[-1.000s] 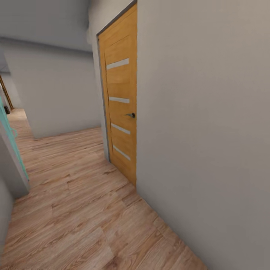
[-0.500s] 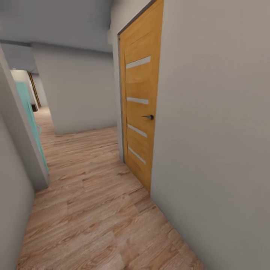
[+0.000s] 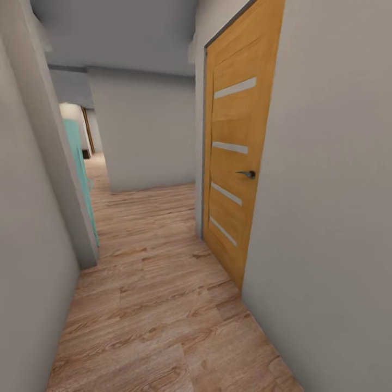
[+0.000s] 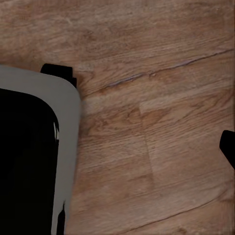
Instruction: Move the two storage containers from the living room to the garage. In the garage, place one container on the floor and stack the other container on top of it (either order is fine).
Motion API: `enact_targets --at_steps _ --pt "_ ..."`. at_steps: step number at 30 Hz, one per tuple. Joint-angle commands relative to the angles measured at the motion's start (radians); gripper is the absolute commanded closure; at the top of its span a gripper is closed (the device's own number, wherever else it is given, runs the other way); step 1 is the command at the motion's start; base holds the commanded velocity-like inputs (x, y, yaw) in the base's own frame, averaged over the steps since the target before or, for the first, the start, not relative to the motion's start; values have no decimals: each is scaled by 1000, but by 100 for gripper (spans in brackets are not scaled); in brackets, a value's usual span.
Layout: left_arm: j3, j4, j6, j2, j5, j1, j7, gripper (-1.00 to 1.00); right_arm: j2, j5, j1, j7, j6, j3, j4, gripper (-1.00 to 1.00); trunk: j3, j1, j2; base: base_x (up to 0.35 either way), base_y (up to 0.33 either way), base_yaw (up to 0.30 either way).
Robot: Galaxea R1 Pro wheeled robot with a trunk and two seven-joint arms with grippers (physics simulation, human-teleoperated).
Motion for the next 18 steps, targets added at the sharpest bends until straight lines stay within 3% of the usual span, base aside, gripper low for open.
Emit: enact_targets --at_steps 1,18 --pt "1 -1 -2 0 4 0 0 -100 0 -9 -1 1 -6 9 3 -100 -1 0 0 200 0 300" --pt "1 -1 -2 0 4 0 0 -100 -1 -15 -2 20 -24 7 3 -100 -1 0 0 199 0 300"
